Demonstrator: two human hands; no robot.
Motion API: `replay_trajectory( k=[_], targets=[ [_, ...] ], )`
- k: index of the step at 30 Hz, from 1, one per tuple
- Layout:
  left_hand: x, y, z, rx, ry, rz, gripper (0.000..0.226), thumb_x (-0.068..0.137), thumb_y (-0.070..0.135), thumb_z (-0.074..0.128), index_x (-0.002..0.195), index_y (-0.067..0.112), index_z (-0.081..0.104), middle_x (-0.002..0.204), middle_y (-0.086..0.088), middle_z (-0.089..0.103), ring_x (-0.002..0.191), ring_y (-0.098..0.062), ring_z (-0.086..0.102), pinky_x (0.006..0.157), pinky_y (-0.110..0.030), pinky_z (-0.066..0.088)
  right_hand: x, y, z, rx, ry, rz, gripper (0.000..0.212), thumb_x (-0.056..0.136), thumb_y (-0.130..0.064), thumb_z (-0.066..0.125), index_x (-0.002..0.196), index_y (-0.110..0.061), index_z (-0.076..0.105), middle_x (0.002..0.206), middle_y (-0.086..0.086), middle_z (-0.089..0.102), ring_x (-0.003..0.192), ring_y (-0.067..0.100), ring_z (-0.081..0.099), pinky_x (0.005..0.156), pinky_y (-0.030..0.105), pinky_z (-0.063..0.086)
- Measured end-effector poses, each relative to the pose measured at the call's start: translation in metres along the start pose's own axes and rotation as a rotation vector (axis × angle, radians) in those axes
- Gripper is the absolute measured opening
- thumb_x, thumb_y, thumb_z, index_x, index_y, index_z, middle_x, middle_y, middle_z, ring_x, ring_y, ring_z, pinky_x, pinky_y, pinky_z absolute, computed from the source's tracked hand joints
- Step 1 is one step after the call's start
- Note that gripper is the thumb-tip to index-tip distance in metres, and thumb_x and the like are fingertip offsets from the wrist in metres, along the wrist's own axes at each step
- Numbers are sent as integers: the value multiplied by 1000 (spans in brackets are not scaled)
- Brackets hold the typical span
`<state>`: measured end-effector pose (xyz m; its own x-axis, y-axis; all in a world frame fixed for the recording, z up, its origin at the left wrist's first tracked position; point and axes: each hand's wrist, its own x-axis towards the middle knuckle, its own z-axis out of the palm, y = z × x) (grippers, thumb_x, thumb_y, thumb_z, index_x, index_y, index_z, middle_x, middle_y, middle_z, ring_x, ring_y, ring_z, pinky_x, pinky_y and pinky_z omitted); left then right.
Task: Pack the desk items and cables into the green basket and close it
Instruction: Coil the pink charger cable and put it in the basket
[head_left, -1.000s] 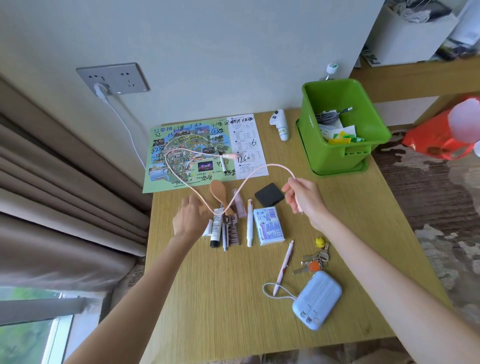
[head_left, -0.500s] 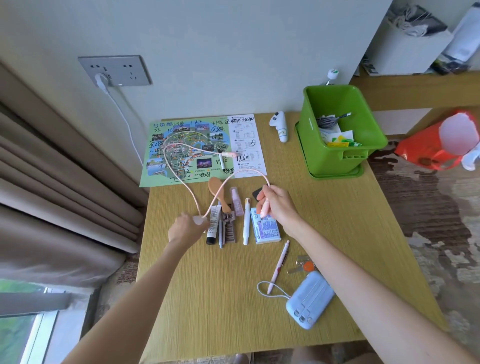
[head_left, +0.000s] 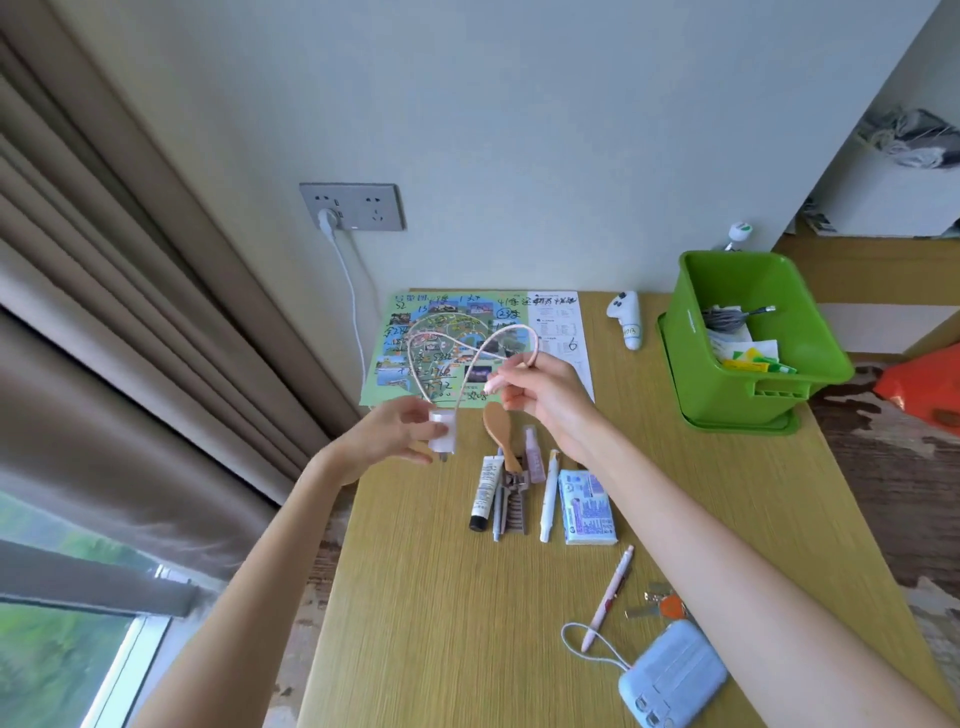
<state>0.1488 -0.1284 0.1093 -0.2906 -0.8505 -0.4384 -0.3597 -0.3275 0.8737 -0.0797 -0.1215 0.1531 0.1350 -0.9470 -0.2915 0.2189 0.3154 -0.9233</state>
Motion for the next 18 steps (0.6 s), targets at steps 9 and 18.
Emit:
replay_trajectory(
  k=[9,18],
  targets=[
    [-21,80,-19,219,285,494,38,78,10,77,104,25,55,110,8,61,104,-9,60,74,-27,57,9,-69,51,-192,15,-254,14,88,-1,66,100,6,62,91,22,69,66,17,63,59,19,51],
    [-29,129,-35,427,504,688,38,74,20,71,106,31,54,110,13,57,99,-2,58,73,-29,55,19,-111,74,-297,108,-474,24,82,-2,73,95,12,58,86,17,70,65,7,69,59,16,51]
  ],
)
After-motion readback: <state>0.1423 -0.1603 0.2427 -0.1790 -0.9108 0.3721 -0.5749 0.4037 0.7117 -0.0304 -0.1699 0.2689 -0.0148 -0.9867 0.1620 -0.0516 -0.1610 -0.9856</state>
